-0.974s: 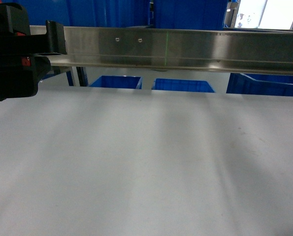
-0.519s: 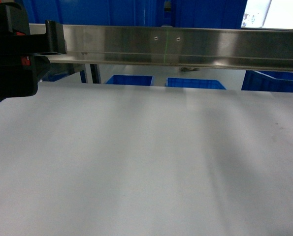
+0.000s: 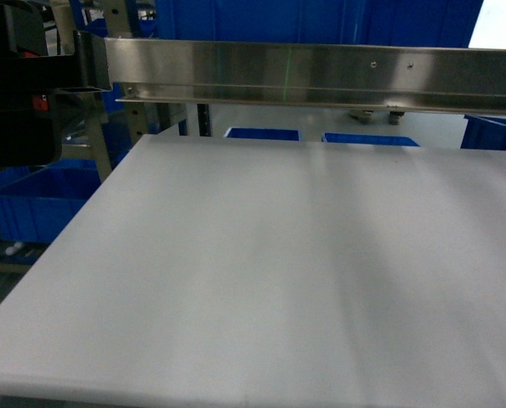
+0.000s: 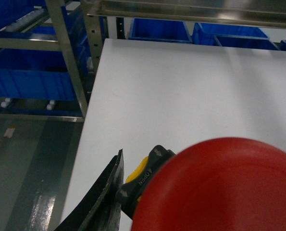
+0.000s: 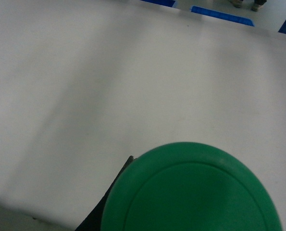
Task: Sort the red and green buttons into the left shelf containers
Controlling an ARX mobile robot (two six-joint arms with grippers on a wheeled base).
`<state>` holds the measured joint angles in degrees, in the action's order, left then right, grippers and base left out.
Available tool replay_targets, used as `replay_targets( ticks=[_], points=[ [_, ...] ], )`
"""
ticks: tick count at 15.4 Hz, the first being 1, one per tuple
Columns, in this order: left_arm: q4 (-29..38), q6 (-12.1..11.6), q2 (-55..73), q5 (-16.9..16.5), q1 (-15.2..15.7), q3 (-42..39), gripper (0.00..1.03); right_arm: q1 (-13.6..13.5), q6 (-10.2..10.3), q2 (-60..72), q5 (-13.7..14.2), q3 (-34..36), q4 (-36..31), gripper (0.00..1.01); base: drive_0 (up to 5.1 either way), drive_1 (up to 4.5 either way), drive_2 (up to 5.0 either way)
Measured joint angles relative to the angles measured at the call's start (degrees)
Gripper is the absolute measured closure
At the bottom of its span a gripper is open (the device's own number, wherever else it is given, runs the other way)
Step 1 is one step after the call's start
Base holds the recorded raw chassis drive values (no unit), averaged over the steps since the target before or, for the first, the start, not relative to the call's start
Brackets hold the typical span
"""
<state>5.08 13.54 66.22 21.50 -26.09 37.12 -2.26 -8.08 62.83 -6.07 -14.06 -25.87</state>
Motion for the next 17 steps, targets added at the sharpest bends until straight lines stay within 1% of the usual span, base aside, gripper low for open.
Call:
replay_targets(
  ticks=[4,17],
  points=[
    [0.0,0.0,0.0,0.0,0.0,0.0,0.59,0.0,0.0,0.1,0.0,0.0,0.2,0.75,-4.8,1.33,3.5],
    [-0.1,0.0,0.0,0.1,0.1,0.0,0.59,0.0,0.0,0.1,0.0,0.0,0.1,0.75,-5.0,2.42,2.4]
  ],
)
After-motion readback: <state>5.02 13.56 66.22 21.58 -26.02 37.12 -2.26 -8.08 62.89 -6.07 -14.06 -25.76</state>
